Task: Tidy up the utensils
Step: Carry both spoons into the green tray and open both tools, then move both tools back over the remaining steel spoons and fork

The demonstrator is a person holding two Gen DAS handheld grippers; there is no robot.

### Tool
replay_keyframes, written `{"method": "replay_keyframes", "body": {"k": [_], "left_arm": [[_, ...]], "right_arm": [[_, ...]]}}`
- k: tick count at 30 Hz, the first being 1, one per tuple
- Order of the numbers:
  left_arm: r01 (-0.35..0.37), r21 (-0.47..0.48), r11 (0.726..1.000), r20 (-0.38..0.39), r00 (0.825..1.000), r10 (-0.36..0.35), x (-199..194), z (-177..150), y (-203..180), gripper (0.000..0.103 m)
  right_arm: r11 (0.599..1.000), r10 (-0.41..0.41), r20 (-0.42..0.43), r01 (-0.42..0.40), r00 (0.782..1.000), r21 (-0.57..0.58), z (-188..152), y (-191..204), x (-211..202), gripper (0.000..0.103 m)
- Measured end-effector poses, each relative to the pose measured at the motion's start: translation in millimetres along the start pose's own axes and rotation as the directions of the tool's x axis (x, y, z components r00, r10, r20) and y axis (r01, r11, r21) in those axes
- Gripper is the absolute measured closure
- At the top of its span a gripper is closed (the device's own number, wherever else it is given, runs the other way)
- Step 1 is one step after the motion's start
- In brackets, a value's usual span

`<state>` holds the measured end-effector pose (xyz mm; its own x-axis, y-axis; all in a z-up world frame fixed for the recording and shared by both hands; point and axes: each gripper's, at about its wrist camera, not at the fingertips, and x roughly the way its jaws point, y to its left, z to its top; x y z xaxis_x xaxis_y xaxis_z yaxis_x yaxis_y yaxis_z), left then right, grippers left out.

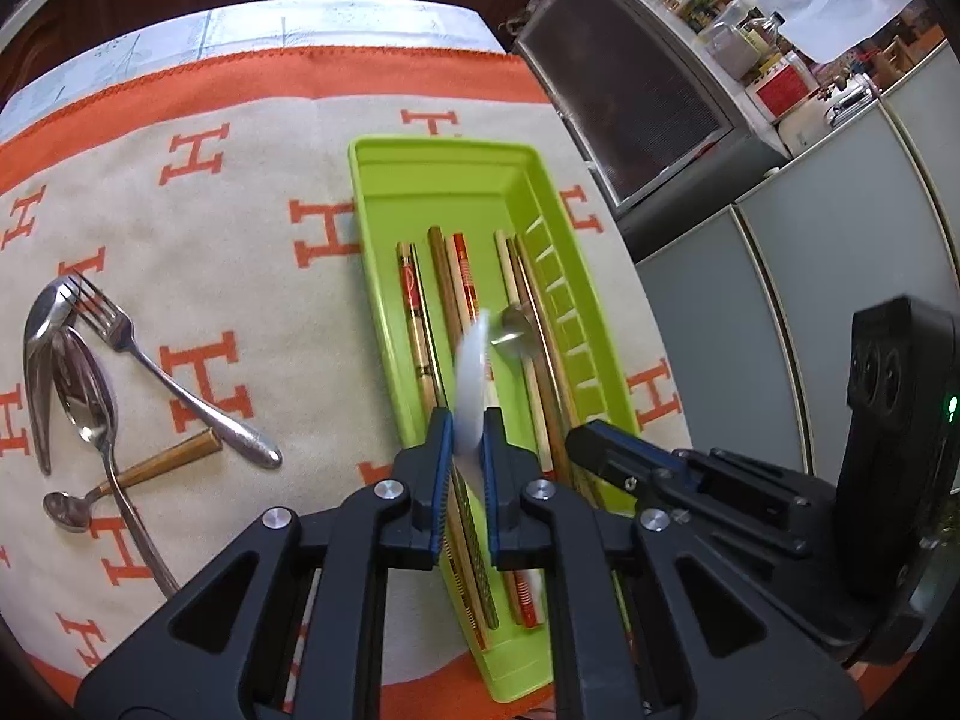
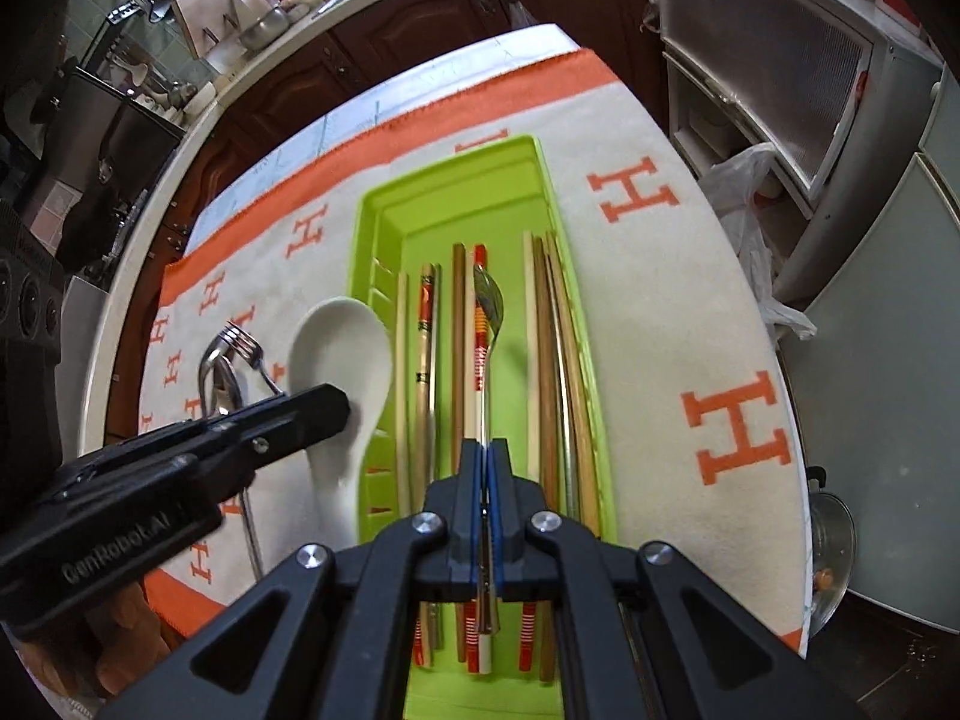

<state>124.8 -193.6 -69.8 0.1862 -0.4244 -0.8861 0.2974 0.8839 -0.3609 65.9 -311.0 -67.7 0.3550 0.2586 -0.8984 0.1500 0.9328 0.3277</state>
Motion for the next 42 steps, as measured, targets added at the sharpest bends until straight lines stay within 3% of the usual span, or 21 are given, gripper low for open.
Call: {"method": "replay_keyframes", "body": {"k": [7,10,20,31,42], "left_arm": [[0.005,0.018,1.0,0.002,1.0,-0.005,-9,-12,2,0.092],[0.002,0.039,0.999,0.013,1.0,-0.003,-20,-18,1,0.085],[-0.068,0.081,0.994,0.081,0.995,0.061,-58,-39,17,0.082],[-0.128,0.004,0.992,0.114,0.985,0.126,-106,-63,84,0.082],[-0.186,-0.128,0.974,0.141,0.969,0.203,-148,-83,168,0.079]], "right_arm": [[1.0,0.025,-0.005,-0.024,1.0,0.011,-1,-2,0,0.099],[1.0,0.026,-0.006,-0.026,1.0,-0.001,-3,3,-1,0.099],[0.997,0.028,-0.007,-0.028,1.0,-0.075,-15,31,-7,0.099],[0.983,0.054,-0.024,-0.057,0.998,-0.174,-24,76,-12,0.099],[0.96,0.077,-0.113,-0.104,0.991,-0.26,-29,133,16,0.093]]}}
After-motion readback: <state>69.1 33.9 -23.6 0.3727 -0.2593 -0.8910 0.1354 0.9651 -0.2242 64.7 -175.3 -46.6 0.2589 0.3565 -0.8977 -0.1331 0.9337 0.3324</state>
